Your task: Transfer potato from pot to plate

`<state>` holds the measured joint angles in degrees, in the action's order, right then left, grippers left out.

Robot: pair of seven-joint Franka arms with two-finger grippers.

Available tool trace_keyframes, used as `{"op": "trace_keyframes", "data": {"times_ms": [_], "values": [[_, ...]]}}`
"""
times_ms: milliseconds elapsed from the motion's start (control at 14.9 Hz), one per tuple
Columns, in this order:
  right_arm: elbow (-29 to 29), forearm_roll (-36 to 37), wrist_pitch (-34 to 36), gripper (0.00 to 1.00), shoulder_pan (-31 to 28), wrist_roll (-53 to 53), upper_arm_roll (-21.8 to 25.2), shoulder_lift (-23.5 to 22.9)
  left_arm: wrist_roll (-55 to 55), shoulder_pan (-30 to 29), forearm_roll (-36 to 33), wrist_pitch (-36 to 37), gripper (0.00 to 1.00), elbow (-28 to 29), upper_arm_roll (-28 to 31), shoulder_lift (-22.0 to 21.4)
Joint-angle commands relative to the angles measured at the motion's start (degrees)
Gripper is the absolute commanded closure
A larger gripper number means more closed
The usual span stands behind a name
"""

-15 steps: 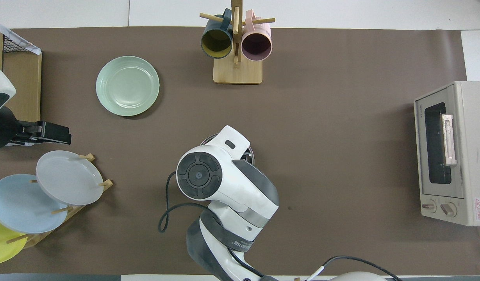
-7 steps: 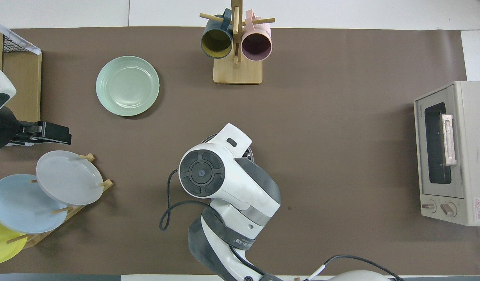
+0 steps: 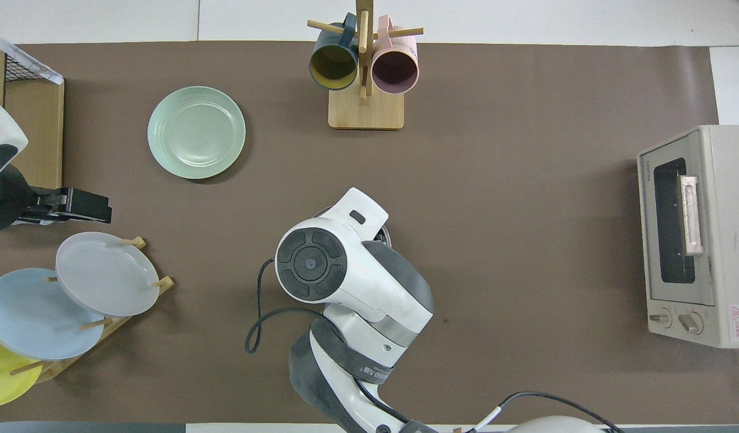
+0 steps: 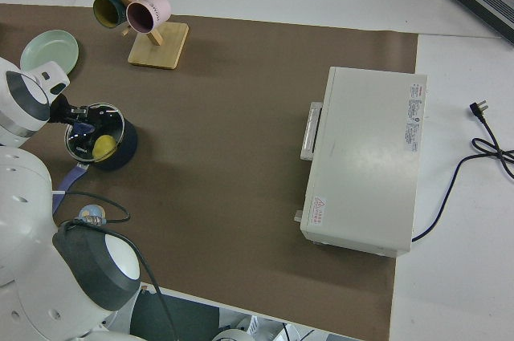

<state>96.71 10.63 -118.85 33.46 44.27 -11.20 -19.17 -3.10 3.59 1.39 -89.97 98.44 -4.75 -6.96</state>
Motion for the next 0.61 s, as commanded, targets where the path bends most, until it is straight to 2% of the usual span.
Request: {"op": "trace_keyframes", "data": {"times_ms": [0,135,269,538], "values": [[-4.86,1.06,4.49,0.47,-2.07,-3.91,-0.40,-0.61,-0.94,0.54,-0.07,-0.47,0.00,2.63,0.00,-2.18],[-5.39,0.88,5.56,0.47,-4.35,-7.25,-0.40,-0.61,-1.64,0.63,-0.07,-0.04,0.00,2.72,-0.35,-2.45],[-5.31,0.36,6.70,0.47,-8.48,-15.57,-0.32,0.00,-4.00,1.67,0.11,-0.47,0.00,4.12,-0.61,-3.06],[-4.43,0.27,7.67,0.47,-19.10,-31.92,-0.40,1.06,-18.58,9.14,0.11,-5.47,0.00,7.20,-0.61,-2.63]]}}
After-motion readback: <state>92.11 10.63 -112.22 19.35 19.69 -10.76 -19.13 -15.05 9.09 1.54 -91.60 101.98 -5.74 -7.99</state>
